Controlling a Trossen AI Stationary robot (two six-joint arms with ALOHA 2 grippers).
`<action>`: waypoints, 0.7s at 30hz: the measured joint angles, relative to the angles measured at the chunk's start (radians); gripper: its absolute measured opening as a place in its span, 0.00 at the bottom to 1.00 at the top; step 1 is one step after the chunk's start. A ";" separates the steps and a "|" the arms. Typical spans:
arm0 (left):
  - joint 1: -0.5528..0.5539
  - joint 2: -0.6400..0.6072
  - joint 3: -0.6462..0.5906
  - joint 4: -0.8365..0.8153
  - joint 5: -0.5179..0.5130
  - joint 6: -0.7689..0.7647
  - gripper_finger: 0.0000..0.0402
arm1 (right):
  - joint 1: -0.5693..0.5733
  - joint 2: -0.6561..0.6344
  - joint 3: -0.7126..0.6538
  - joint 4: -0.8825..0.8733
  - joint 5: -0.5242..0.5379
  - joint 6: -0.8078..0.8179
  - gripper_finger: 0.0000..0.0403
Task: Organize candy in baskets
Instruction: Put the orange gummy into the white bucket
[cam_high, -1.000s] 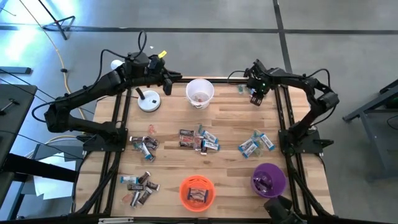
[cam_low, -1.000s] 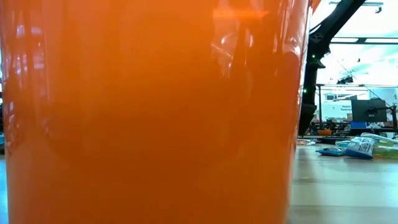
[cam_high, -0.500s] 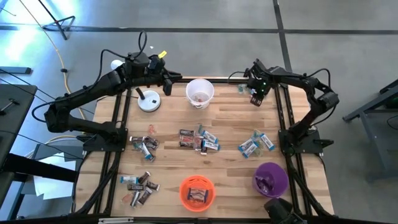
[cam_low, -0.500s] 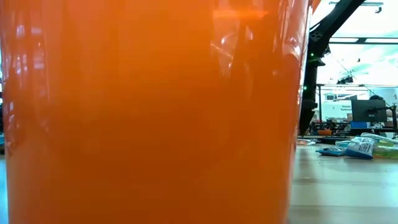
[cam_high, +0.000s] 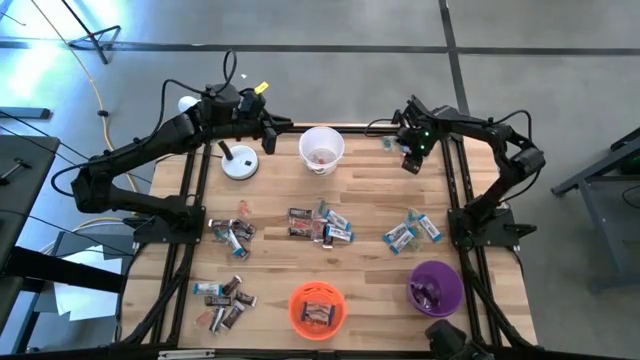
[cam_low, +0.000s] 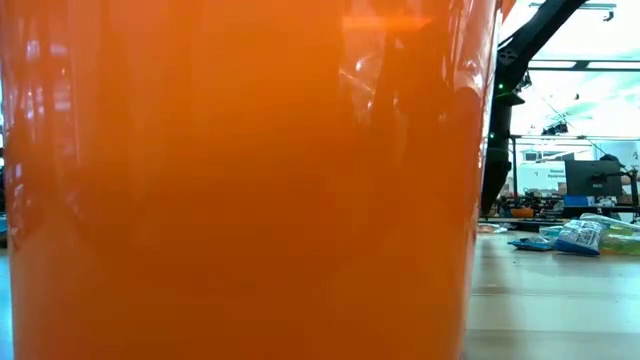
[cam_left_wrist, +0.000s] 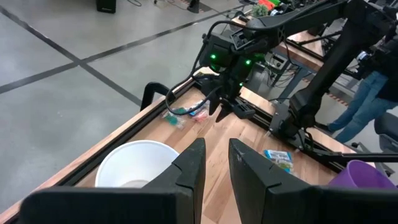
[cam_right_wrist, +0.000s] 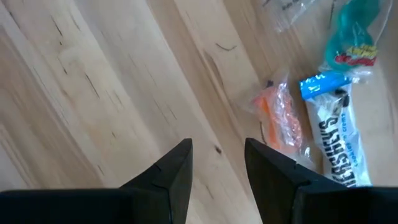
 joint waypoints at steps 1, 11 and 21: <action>0.000 0.000 0.000 0.000 0.000 0.000 0.14 | -0.001 0.000 0.000 0.004 0.000 -0.006 0.35; 0.000 0.000 0.000 -0.002 0.000 0.001 0.14 | -0.020 0.081 0.000 0.049 -0.022 0.001 0.35; -0.001 0.000 0.000 -0.038 0.000 0.009 0.14 | -0.011 0.100 0.001 0.096 0.073 -0.036 0.35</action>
